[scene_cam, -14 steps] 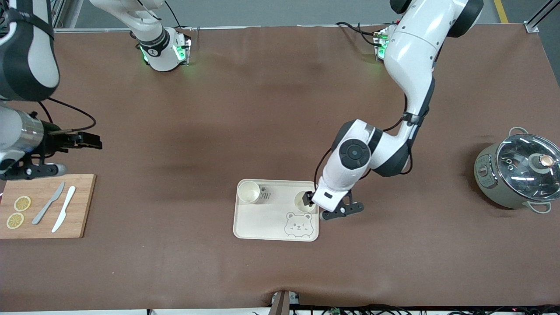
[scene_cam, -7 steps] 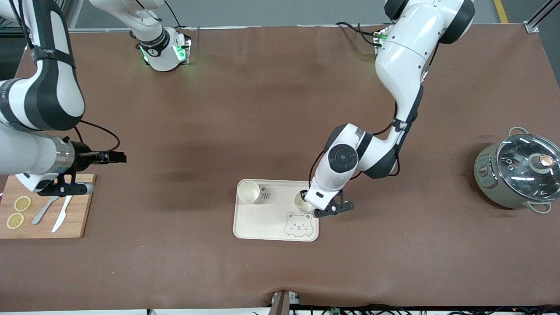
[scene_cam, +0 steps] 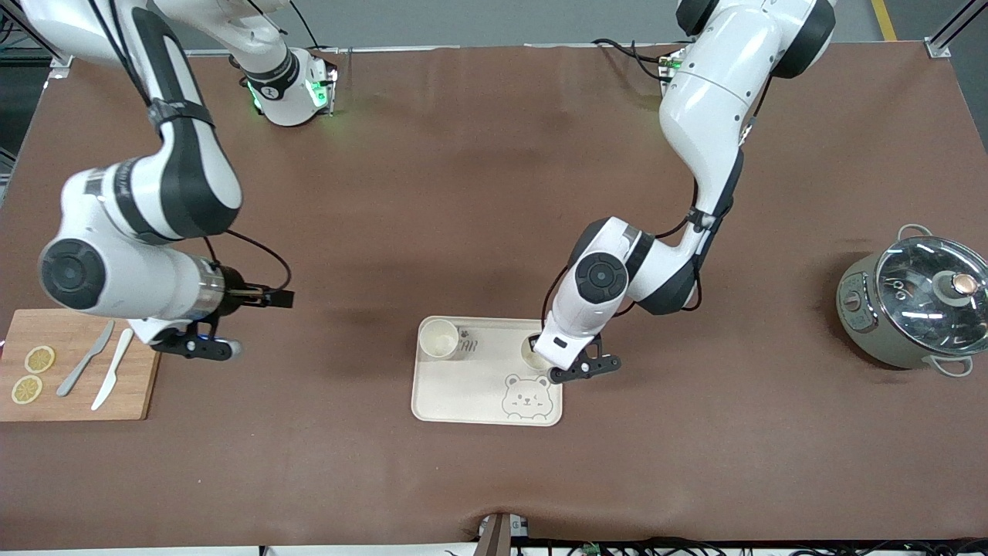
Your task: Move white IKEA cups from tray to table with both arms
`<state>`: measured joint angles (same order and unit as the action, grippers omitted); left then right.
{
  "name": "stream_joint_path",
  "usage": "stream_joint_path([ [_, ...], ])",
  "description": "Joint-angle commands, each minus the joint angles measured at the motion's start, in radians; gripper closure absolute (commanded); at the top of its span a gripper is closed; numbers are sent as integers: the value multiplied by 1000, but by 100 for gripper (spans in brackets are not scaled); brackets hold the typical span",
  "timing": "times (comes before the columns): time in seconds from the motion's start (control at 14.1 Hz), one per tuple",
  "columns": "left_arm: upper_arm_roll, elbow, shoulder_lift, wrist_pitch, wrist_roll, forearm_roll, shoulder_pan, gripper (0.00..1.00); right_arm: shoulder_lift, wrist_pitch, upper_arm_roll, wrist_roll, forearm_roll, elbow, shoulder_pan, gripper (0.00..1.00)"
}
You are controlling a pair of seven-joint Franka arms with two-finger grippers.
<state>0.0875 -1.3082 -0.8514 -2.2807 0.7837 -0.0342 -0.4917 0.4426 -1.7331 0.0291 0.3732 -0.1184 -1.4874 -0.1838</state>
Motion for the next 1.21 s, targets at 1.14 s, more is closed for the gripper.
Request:
stream_joint_path([
  [1.14, -6, -159, 372, 129, -11, 7, 205, 100, 218, -454, -9, 346, 23, 19, -298, 12],
])
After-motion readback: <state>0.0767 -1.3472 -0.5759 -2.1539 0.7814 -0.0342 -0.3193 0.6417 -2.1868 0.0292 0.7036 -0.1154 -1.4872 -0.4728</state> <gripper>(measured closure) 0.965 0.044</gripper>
